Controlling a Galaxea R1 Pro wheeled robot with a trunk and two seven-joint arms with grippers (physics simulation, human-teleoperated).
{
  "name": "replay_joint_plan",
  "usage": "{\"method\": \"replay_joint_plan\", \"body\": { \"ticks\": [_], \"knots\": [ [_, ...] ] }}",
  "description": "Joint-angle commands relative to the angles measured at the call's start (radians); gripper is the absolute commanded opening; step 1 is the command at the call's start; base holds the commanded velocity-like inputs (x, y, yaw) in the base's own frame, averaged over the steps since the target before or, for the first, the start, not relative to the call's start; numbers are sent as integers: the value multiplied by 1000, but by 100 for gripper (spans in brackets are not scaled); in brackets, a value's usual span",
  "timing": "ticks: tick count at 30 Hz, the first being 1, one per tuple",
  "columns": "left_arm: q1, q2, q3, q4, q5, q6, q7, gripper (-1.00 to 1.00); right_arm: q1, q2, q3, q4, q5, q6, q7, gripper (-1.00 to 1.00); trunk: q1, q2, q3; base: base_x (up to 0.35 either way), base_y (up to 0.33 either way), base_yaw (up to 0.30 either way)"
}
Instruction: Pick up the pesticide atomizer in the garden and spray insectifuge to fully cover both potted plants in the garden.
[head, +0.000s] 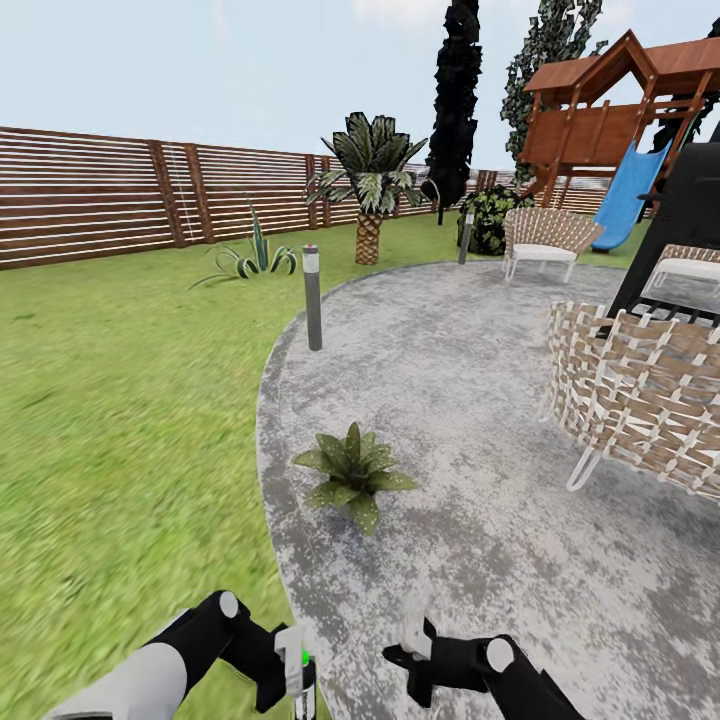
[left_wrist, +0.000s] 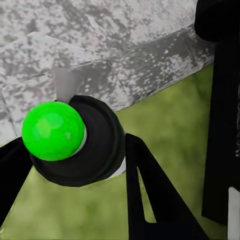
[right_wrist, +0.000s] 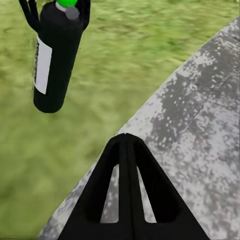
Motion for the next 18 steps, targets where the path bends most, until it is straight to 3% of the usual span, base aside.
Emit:
{"method": "replay_joint_plan", "body": {
  "ticks": [1, 3, 6, 13, 18],
  "knots": [
    [0, -6, 4, -2, -11, -11, -2, -100, 0, 9, 2, -1, 8, -4, 5, -100, 0, 0, -1, 0, 0, 0],
    [0, -14, 0, -4, -12, -12, -2, -100, -2, 26, 10, -2, 8, -3, 6, -100, 0, 0, -1, 0, 0, 0],
    [0, -22, -37, -6, -12, -13, 0, -100, -3, 48, 13, -2, 8, -3, 6, -100, 0, 0, -1, 0, 0, 0],
    [0, -40, -48, -7, -12, -17, 9, -100, -5, 64, 13, -2, 8, -4, 6, -100, 0, 0, -1, 0, 0, 0],
    [0, -49, -49, -7, -12, -18, 63, -100, -6, 76, 13, -2, 8, -4, 6, -100, 0, 0, -1, 0, 0, 0]
  ]
}}
